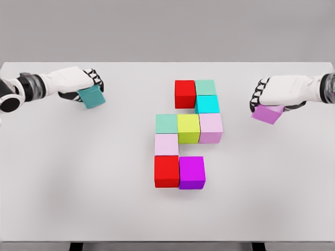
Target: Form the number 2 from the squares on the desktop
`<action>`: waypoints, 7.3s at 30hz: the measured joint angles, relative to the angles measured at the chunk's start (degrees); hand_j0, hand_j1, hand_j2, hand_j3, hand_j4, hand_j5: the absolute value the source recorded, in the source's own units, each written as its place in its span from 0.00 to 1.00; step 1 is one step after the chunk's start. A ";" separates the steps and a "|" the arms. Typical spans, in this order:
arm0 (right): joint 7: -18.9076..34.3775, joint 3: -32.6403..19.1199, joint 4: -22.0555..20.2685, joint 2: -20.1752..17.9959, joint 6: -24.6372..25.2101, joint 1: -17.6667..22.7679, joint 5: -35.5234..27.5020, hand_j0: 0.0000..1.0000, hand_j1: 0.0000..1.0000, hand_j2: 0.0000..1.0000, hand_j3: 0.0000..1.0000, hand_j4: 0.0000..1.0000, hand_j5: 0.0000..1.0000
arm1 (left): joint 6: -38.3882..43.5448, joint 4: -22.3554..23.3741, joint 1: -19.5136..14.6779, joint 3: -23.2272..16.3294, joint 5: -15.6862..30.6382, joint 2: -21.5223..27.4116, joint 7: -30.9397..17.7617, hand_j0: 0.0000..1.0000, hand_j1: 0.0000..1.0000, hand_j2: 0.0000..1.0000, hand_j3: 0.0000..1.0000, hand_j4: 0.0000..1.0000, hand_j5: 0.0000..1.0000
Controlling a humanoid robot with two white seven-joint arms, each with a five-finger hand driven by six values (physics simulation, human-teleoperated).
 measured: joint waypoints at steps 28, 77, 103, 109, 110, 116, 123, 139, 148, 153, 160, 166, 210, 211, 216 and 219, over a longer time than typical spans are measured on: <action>-0.18 2.82 -11.03 -3.90 0.01 7.91 -15.78 0.53 0.53 0.53 0.53 0.53 0.53 | -0.17 -2.53 -2.81 0.06 -8.15 -14.42 -0.54 0.35 0.35 0.35 0.35 0.35 0.35; -1.34 -1.75 -5.08 -7.80 0.03 8.26 -17.91 1.00 1.00 1.00 1.00 1.00 1.00 | -0.13 3.58 -4.75 2.36 -7.04 -12.38 0.60 0.62 0.62 0.62 0.62 0.62 0.62; 2.26 2.83 -4.63 -2.21 0.03 9.84 -15.56 1.00 1.00 1.00 1.00 1.00 1.00 | 26.16 -7.49 4.57 -0.30 17.84 -8.45 -3.53 0.51 0.51 0.51 0.51 0.51 0.51; 2.26 2.86 -5.35 -2.23 0.02 9.84 -15.55 1.00 1.00 1.00 1.00 1.00 1.00 | 26.30 -8.61 5.19 -0.80 19.49 -7.72 -3.54 0.51 0.51 0.51 0.51 0.51 0.51; 2.26 2.86 -5.52 -2.22 0.02 9.84 -15.54 1.00 1.00 1.00 1.00 1.00 1.00 | 26.31 -8.61 5.10 -0.90 19.57 -7.77 -3.52 0.51 0.51 0.51 0.51 0.51 0.51; 2.24 3.30 -6.18 -2.25 0.06 9.84 -15.60 1.00 1.00 1.00 1.00 1.00 1.00 | 26.30 -8.62 5.10 -1.80 19.79 -8.12 -3.40 0.51 0.51 0.51 0.51 0.51 0.51; 2.13 3.30 -4.85 -2.30 0.04 9.05 -15.17 1.00 1.00 1.00 1.00 1.00 1.00 | 26.35 -8.56 5.01 -2.38 19.87 -9.03 -3.19 0.51 0.51 0.51 0.51 0.51 0.51; 3.23 13.80 0.58 -8.79 0.04 -12.80 -16.46 0.21 0.21 0.21 0.21 0.21 0.21 | 26.43 -8.03 5.01 -2.41 20.12 -10.76 -3.32 0.51 0.51 0.51 0.51 0.51 0.51; 3.40 38.18 -5.93 -10.93 0.00 -18.73 -17.78 0.13 0.13 0.13 0.13 0.13 0.13 | 26.42 -5.19 4.75 -2.01 20.00 -11.79 -3.20 0.51 0.51 0.51 0.51 0.51 0.51; 3.40 40.39 -8.87 -9.26 0.04 -17.58 -17.84 0.11 0.11 0.11 0.11 0.11 0.11 | 26.42 -3.82 4.48 -1.93 19.91 -13.34 -3.08 0.51 0.51 0.51 0.51 0.51 0.51; 3.40 39.43 -9.63 -6.10 0.07 -17.58 -17.86 0.11 0.11 0.11 0.11 0.11 0.11 | 26.49 -2.29 3.87 -1.96 19.77 -14.73 -2.85 0.51 0.51 0.51 0.51 0.51 0.51; 3.40 39.27 -9.54 -3.91 0.07 -17.49 -17.79 0.10 0.10 0.10 0.10 0.10 0.10 | 26.46 -2.11 3.52 -2.16 19.52 -15.20 -2.86 0.51 0.51 0.51 0.51 0.51 0.51; 3.41 37.83 -5.58 0.53 0.08 -17.84 -17.00 0.11 0.11 0.11 0.11 0.11 0.11 | 1.26 -25.82 12.39 1.96 28.96 15.24 -3.01 1.00 1.00 1.00 1.00 1.00 1.00; 3.41 37.78 -5.59 0.61 0.08 -17.84 -16.99 0.11 0.11 0.11 0.11 0.11 0.11 | 0.87 -26.18 12.39 2.01 29.08 15.78 -2.97 1.00 1.00 1.00 1.00 1.00 1.00; 3.40 37.36 -5.75 0.86 0.06 -17.84 -16.96 0.11 0.11 0.11 0.11 0.11 0.11 | 0.05 -26.32 12.22 2.11 29.25 17.22 -2.93 1.00 1.00 1.00 1.00 1.00 1.00; 3.40 37.23 -5.87 1.12 0.06 -17.84 -16.96 0.11 0.11 0.11 0.11 0.11 0.11 | -0.07 -25.74 12.22 2.13 29.26 17.32 -2.95 1.00 1.00 1.00 1.00 1.00 1.00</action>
